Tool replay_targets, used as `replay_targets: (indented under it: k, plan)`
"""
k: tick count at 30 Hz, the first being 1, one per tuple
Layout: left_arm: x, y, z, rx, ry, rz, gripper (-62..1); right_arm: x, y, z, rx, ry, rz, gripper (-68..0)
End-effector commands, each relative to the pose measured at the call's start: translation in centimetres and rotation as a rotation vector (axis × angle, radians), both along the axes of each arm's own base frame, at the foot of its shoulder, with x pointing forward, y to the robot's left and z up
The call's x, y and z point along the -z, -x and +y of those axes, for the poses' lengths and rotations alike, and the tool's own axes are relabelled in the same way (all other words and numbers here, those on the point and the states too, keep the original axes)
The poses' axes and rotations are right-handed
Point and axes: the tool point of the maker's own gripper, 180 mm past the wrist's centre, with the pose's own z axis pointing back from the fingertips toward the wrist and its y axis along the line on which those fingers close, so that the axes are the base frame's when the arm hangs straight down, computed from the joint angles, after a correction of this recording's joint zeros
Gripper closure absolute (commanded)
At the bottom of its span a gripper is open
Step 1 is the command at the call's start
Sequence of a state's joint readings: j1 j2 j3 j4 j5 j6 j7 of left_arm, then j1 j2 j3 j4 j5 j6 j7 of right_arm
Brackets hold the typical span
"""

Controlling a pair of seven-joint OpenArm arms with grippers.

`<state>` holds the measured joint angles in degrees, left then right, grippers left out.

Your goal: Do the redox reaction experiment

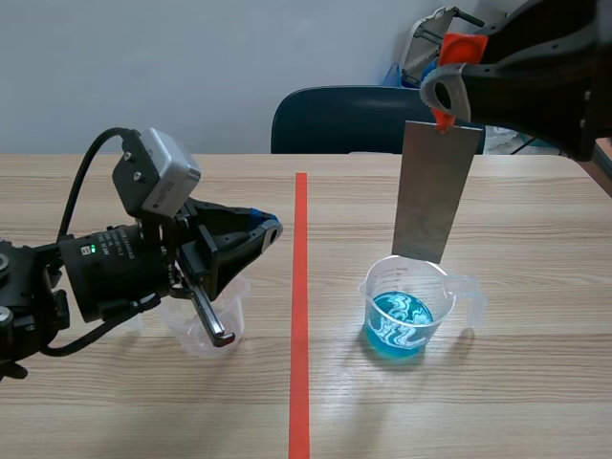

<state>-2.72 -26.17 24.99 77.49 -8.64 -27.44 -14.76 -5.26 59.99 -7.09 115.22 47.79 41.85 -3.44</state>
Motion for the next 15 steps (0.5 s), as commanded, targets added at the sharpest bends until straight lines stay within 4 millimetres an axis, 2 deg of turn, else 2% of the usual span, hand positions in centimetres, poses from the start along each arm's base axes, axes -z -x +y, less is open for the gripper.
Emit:
replay_targets:
  k: [1, 8, 15]
  plan:
    - [-1.1, 0.0, -0.4, 0.004, 0.028, -0.021, -1.7, -1.2, -0.2, 0.0, -0.004, -0.017, -0.036, -0.8]
    - [-0.9, 0.4, -0.7, 0.029, 0.024, -0.006, -1.7, -1.2, -0.2, 0.0, -0.004, -0.017, -0.036, -0.8]
    - [-0.5, 1.8, -2.3, 0.090, 0.046, 0.015, -1.7, -1.2, -0.2, 0.0, -0.004, -0.017, -0.036, -0.8]
